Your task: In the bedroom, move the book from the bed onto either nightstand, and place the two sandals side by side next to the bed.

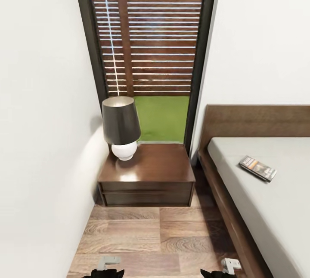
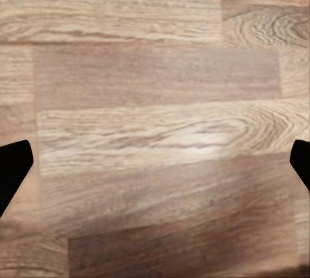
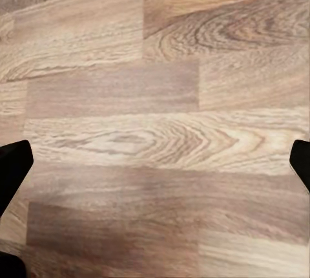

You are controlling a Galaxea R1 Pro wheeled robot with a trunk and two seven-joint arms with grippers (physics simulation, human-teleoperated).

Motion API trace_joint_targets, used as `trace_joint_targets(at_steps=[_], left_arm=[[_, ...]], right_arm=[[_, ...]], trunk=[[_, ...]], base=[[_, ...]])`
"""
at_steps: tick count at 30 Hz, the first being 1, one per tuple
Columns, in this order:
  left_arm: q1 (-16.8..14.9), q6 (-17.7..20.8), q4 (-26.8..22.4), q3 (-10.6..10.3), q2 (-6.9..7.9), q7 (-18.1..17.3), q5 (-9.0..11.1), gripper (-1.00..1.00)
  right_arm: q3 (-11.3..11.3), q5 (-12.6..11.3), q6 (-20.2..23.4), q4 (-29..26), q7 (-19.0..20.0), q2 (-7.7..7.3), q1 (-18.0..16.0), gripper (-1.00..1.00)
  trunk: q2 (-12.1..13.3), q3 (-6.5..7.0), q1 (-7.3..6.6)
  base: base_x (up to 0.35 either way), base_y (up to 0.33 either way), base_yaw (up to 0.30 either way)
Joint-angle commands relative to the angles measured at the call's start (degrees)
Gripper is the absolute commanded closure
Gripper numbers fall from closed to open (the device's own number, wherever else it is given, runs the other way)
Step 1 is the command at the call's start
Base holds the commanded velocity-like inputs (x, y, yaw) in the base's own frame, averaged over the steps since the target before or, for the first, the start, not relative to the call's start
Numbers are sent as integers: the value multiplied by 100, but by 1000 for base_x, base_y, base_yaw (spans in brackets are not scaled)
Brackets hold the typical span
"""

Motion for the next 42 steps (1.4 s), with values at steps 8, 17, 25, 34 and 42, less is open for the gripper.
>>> trace_joint_targets(at_steps=[8,17,25,34,42], left_arm=[[-2,-14,7,-8,0,-19,37,-100],[-2,-14,7,-8,0,-18,36,-100],[-2,-14,7,-8,0,-17,37,-100],[-2,-14,7,-8,0,-18,37,-100],[-2,-14,7,-8,0,-20,37,-100]], right_arm=[[-2,-37,-6,9,26,-2,-4,-100],[-2,-37,-6,9,25,-2,-4,-100],[-4,-37,-6,9,26,-2,-4,-100],[-2,-37,-6,9,25,-2,-4,-100],[-4,-37,-6,9,26,-2,-4,-100]], trunk=[[-2,-5,2],[-2,-5,2],[-2,-5,2],[-2,-5,2],[-2,-5,2]], base=[[263,0,0],[252,0,0],[230,0,0],[221,0,0],[187,0,0]])
